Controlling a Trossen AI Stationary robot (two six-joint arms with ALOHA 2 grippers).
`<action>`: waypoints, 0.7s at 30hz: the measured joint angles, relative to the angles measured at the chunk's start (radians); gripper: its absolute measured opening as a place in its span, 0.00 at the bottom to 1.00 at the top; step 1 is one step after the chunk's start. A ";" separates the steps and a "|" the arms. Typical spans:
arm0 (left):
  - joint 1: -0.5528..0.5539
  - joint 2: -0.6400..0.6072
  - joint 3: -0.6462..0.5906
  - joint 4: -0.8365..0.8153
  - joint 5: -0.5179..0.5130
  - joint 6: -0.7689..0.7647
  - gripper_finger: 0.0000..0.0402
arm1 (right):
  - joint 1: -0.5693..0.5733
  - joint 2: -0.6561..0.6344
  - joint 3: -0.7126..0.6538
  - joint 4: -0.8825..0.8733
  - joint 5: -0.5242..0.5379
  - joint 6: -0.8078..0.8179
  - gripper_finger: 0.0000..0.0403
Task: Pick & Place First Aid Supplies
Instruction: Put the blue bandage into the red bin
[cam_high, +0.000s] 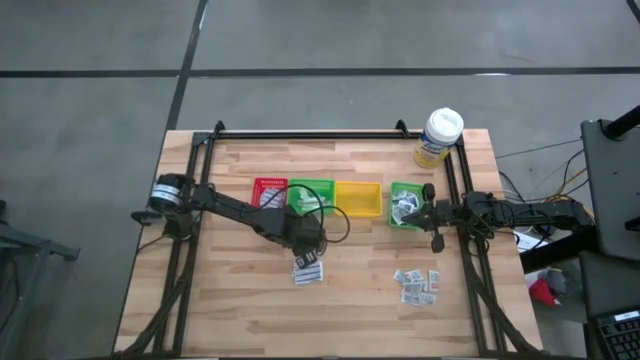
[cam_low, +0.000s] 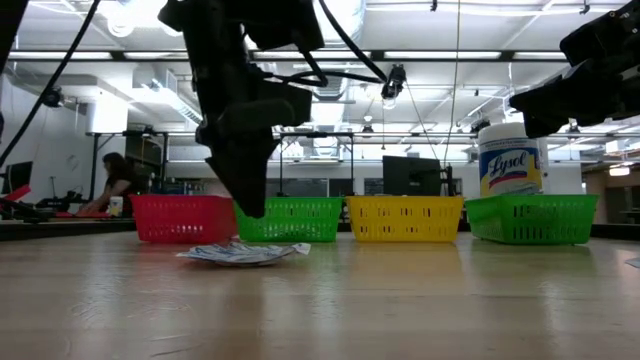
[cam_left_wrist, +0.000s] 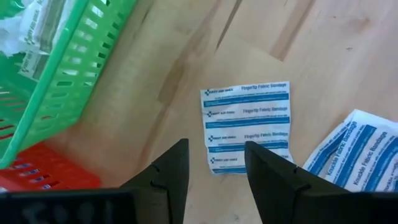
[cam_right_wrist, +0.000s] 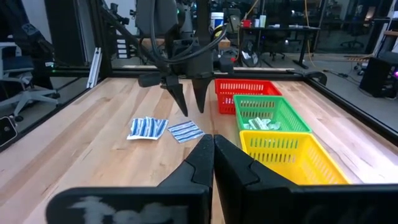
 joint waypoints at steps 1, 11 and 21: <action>0.001 0.000 0.001 0.000 0.000 0.000 0.37 | 0.000 0.000 0.000 0.000 0.000 0.000 0.02; 0.007 0.054 -0.003 -0.001 0.002 0.009 0.37 | 0.000 -0.001 0.000 0.000 0.000 0.002 0.02; 0.018 0.116 0.019 -0.003 -0.001 0.069 0.37 | 0.000 0.001 0.000 0.000 0.000 0.001 0.02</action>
